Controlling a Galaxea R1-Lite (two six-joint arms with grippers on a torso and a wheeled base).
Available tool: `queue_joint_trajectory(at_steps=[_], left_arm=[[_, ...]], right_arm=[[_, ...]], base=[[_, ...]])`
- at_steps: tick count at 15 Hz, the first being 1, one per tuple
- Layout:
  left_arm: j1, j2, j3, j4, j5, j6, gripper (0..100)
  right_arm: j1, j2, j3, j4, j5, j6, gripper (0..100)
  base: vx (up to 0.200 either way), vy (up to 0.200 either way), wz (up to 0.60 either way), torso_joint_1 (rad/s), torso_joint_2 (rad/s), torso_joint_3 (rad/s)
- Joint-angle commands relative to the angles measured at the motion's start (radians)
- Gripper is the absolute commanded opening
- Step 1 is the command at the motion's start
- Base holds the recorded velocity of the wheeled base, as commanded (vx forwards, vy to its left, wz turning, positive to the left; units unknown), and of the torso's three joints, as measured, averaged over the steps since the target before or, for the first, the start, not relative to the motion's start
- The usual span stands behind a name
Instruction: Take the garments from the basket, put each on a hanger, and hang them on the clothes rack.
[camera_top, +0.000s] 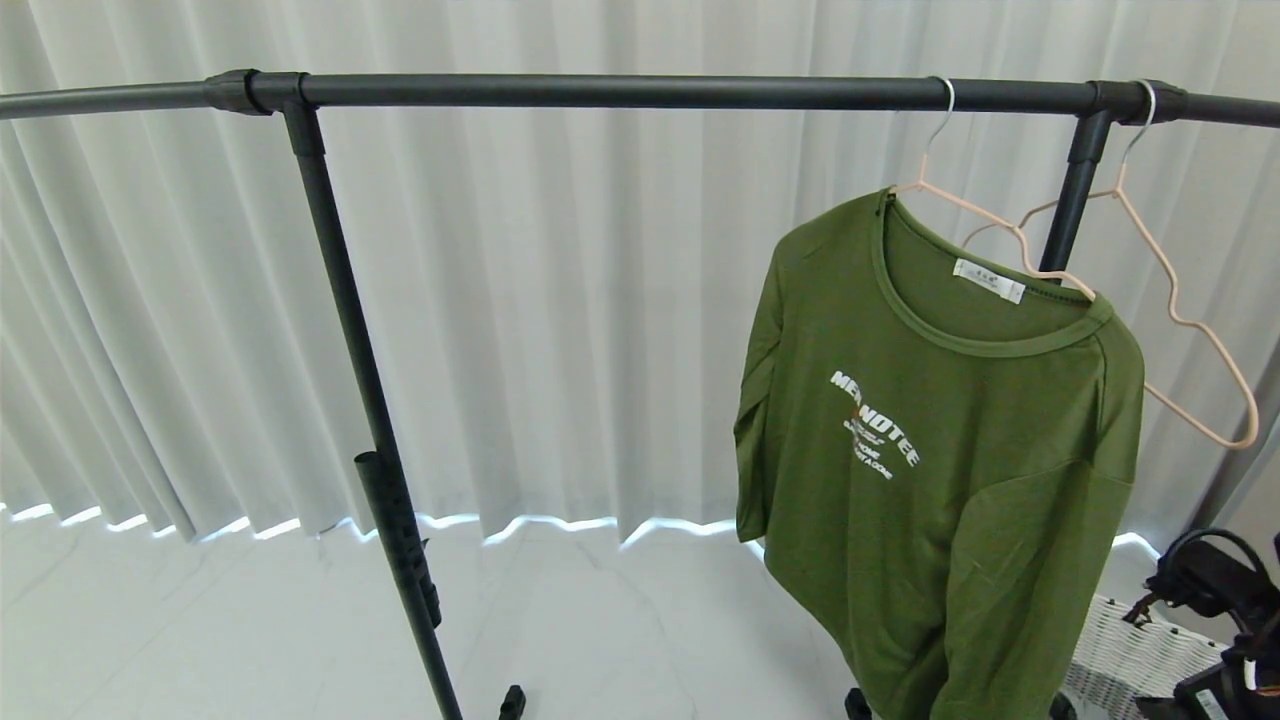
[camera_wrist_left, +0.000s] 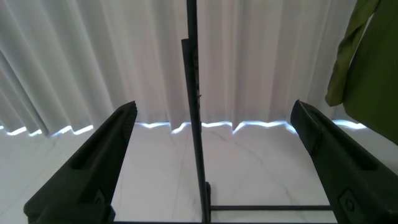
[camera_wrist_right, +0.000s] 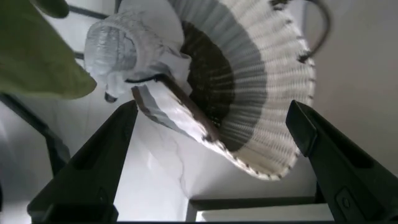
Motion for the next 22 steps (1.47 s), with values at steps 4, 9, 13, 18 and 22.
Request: queue_joint_trajectory(at_steps=[4,9,13,18,22], left_arm=[[-0.002,0.01,0.0,0.0,0.0,-0.002,100],[-0.002,0.01,0.0,0.0,-0.001,-0.003,100],[-0.001,0.01,0.0,0.0,-0.001,-0.003,100],[-0.002,0.011,0.0,0.0,-0.001,-0.003,100],[-0.002,0.007,0.0,0.0,0.0,-0.003,100]], right_arm=[[-0.017,0.446,0.135,-0.419,0.091,-0.065,100],[-0.019,0.573,0.116,-0.525,0.11,-0.087,100],[-0.019,0.69,0.116,-0.728,0.111,-0.087,100],[-0.017,0.713,0.113,-0.761,0.113,-0.084,100],[-0.022,0.774,0.121,-0.895,0.116,-0.081,100]], base=[[0.0,0.0,0.0,0.0,0.0,0.0],[0.0,0.0,0.0,0.0,0.0,0.0],[0.0,0.0,0.0,0.0,0.0,0.0],[0.0,0.0,0.0,0.0,0.0,0.0],[0.0,0.0,0.0,0.0,0.0,0.0]])
